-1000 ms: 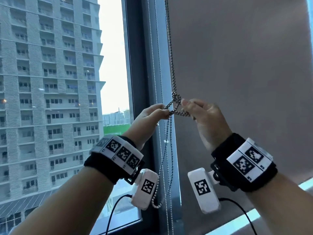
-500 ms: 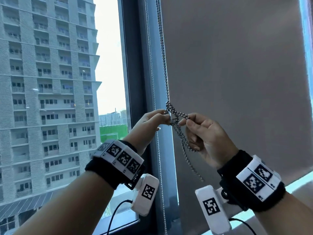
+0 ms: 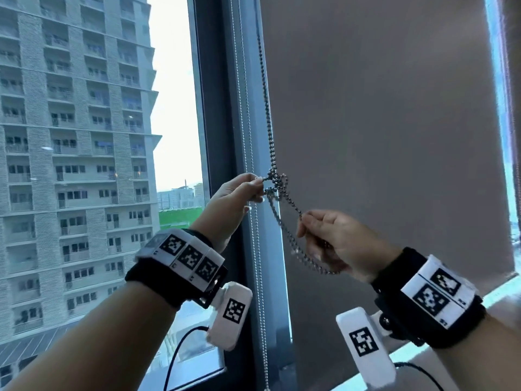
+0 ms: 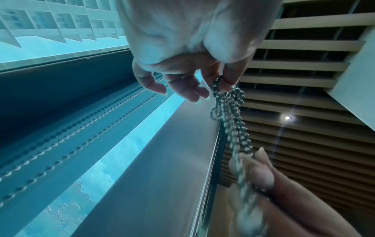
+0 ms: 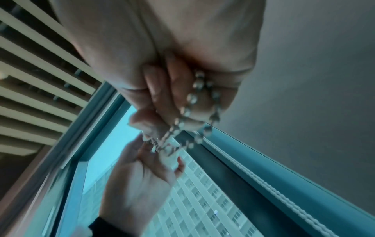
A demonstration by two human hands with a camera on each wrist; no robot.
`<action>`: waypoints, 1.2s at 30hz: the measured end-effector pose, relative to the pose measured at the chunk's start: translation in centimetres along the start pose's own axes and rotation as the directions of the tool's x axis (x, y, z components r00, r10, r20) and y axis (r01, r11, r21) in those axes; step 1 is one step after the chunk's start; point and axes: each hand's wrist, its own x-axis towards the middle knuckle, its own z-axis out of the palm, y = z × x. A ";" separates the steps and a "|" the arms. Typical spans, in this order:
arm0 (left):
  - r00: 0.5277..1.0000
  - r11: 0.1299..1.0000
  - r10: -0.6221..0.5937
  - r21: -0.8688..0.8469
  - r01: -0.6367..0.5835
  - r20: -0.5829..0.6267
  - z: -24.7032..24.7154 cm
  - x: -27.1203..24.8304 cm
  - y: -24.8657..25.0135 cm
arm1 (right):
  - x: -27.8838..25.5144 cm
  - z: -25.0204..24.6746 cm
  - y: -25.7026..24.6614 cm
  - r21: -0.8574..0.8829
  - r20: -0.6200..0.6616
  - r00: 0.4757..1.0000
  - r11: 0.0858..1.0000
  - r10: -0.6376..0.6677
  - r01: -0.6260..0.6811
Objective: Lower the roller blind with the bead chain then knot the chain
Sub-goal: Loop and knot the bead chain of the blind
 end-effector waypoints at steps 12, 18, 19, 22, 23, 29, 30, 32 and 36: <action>0.997 0.996 0.050 0.075 -0.054 0.056 0.8 0.3 -1.2 | -2.0 2.2 5.2 -0.081 0.174 0.977 0.990 0.127 -0.114; 0.997 0.994 0.061 0.083 -0.065 0.048 0.6 0.4 -1.2 | -2.4 1.6 5.1 0.121 0.115 0.993 0.991 0.037 -0.051; 0.995 0.991 0.082 0.100 -0.087 0.049 0.6 0.5 -1.1 | -2.5 1.5 4.8 0.133 0.130 0.991 0.990 0.033 -0.050; 0.979 0.939 0.205 0.278 -0.202 0.022 0.3 1.2 -1.2 | -2.4 1.0 3.9 0.195 0.192 0.981 0.980 -0.010 -0.028; 0.969 0.908 0.249 0.347 -0.235 0.006 0.1 1.5 -1.2 | -2.3 0.7 3.5 0.235 0.208 0.977 0.972 -0.038 -0.012; 0.925 0.822 0.379 0.463 -0.331 -0.013 -0.6 2.4 -0.1 | -2.3 0.6 2.0 0.250 0.300 0.949 0.968 -0.097 0.020; 0.922 0.823 0.387 0.454 -0.341 -0.009 -0.6 2.5 0.1 | -2.4 0.7 2.1 0.242 0.322 0.943 0.970 -0.081 0.001; 0.918 0.840 0.397 0.408 -0.358 -0.013 -0.9 2.7 0.4 | -2.5 0.9 2.5 0.234 0.366 0.930 0.970 -0.022 -0.069; 0.919 0.865 0.393 0.350 -0.359 -0.028 -1.6 3.2 0.7 | -2.8 1.4 4.0 0.131 0.320 0.944 0.983 0.082 -0.130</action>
